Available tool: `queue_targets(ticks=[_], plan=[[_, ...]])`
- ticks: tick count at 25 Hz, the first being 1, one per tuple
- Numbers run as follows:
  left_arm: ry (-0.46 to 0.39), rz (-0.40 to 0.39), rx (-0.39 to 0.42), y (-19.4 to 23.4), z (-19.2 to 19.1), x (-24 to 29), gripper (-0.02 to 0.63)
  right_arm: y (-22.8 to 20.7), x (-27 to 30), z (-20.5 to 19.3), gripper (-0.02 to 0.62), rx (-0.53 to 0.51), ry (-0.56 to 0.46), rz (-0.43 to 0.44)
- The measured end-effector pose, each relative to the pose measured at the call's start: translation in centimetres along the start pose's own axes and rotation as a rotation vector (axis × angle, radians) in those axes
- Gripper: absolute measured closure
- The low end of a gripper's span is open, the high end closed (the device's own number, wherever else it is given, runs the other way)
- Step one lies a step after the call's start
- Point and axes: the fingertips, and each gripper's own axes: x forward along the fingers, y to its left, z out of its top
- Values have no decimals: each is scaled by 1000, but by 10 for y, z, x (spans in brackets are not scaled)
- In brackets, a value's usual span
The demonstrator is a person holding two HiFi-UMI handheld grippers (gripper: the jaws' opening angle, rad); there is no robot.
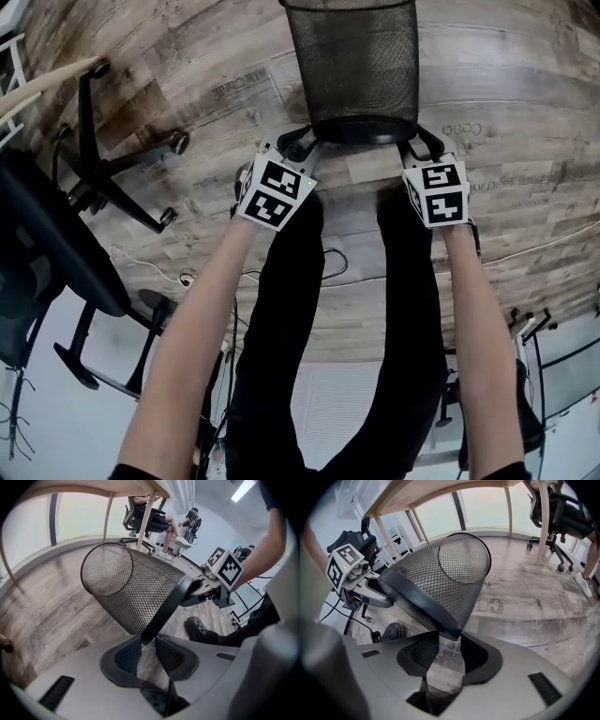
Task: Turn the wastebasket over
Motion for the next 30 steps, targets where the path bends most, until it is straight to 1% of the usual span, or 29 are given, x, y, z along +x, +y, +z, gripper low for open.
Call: queue_targets(ticks=[5, 8, 12, 16, 19, 23, 29, 30], plan=[[27, -14, 2, -4, -18, 15, 503, 0, 16, -16, 440, 10, 9, -11], [40, -21, 21, -5, -23, 25, 503, -1, 23, -20, 440, 7, 16, -16], [44, -16, 26, -4, -31, 37, 502, -5, 34, -26, 440, -19, 19, -23], [55, -8, 34, -1, -38, 46, 502, -3, 41, -26, 440, -27, 28, -10], [60, -5, 19, 0, -40, 49, 502, -3, 43, -27, 439, -29, 32, -3], [81, -23, -21, -1, -45, 51, 506, -3, 47, -34, 430, -32, 54, 10], [87, -26, -33, -3, -44, 51, 514, -3, 42, -31, 416, -36, 54, 25], [90, -29, -36, -3, -43, 51, 519, -2, 40, -30, 403, -39, 55, 33]])
